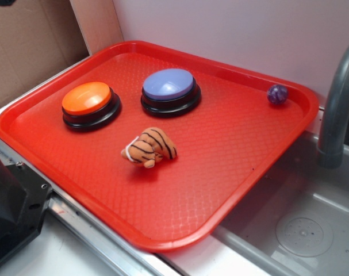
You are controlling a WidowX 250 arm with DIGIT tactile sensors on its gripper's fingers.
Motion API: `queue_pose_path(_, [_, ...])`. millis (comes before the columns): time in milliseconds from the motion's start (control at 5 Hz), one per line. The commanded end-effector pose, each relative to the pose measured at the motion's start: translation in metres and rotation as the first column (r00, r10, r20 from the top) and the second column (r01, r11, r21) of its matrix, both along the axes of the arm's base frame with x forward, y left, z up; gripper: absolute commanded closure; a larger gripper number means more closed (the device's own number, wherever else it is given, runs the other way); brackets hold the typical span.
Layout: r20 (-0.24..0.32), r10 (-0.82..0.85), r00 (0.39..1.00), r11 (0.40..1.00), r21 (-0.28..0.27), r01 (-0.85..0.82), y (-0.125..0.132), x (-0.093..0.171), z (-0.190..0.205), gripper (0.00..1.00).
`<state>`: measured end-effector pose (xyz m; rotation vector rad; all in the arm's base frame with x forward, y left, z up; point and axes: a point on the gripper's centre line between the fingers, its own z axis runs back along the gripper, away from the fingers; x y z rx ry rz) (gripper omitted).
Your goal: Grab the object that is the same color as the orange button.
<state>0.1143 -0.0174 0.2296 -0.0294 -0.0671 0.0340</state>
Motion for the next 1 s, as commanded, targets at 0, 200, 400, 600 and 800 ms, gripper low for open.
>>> queue_pose_path(0, [0.057, 0.216, 0.975, 0.962, -0.185, -0.202, -0.042, 0.053, -0.094, 0.0])
queue_pose_path(200, [-0.033, 0.178, 0.983, 0.971, -0.158, -0.181, -0.07, 0.072, -0.147, 0.0])
queue_pose_path(400, [-0.033, 0.178, 0.983, 0.971, -0.158, -0.181, -0.07, 0.072, -0.147, 0.0])
queue_pose_path(600, [-0.033, 0.178, 0.983, 0.971, -0.158, -0.181, -0.07, 0.072, -0.147, 0.0])
queue_pose_path(800, [-0.033, 0.178, 0.983, 0.971, -0.158, -0.181, -0.07, 0.072, -0.147, 0.0])
